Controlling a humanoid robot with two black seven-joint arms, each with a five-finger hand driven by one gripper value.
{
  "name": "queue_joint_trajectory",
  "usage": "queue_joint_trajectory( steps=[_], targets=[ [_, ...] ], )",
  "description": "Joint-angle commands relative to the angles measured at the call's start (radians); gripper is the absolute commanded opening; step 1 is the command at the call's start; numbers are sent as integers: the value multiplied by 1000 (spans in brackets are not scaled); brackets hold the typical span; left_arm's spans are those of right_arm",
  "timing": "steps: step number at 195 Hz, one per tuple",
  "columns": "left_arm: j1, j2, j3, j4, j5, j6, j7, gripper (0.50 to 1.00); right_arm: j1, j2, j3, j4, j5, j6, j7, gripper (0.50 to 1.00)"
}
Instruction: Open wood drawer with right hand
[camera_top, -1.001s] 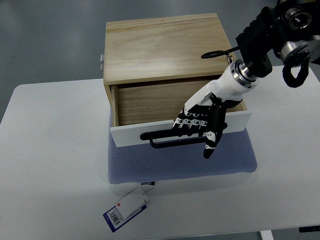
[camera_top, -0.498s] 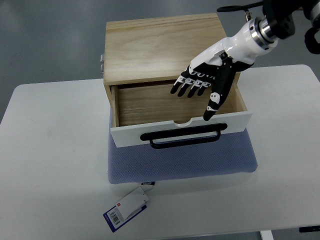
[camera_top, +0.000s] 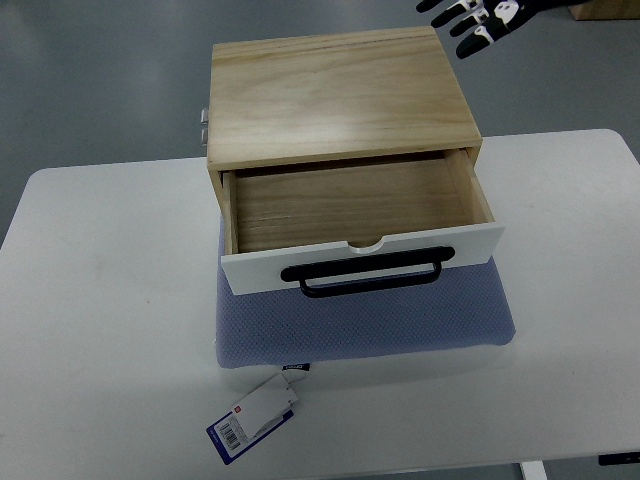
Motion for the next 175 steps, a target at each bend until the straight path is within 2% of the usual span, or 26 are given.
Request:
queue_joint_trajectory(
  steps=[1,10,20,21,29,42,60,70,71,79,105,123,175],
  targets=[
    [0,0,0,1,0,0,0,1000,-144,28,141,-139,0,0,84,946],
    [0,0,0,1,0,0,1,1000,-215,52,218,-185,2,-2,133,944],
    [0,0,0,1,0,0,1,1000,-215,53,218,-185,2,-2,133,944],
    [0,0,0,1,0,0,0,1000,-305,89,317,-236,3,-23,195,944],
    [0,0,0,1,0,0,1,1000,-383,120,402,-270,9,-48,245,944],
    [0,0,0,-2,0,0,0,1000,-470,166,507,-299,20,-88,292,944],
    [0,0,0,-2,0,0,1,1000,-595,275,675,-353,29,-184,357,946],
    [0,0,0,-2,0,0,1,1000,-595,275,675,-353,29,-184,357,946],
    [0,0,0,-2,0,0,1,1000,-641,339,756,-401,31,-228,384,946],
    [0,0,0,-2,0,0,0,1000,-674,390,824,-448,32,-247,407,946],
    [0,0,0,0,0,0,1,1000,-736,507,996,-566,37,-249,427,946],
    [0,0,0,0,0,1,1,1000,-772,551,1071,-607,37,-249,429,946],
    [0,0,1,-3,0,1,1,1000,-833,660,1215,-621,39,-246,469,946]
  ],
)
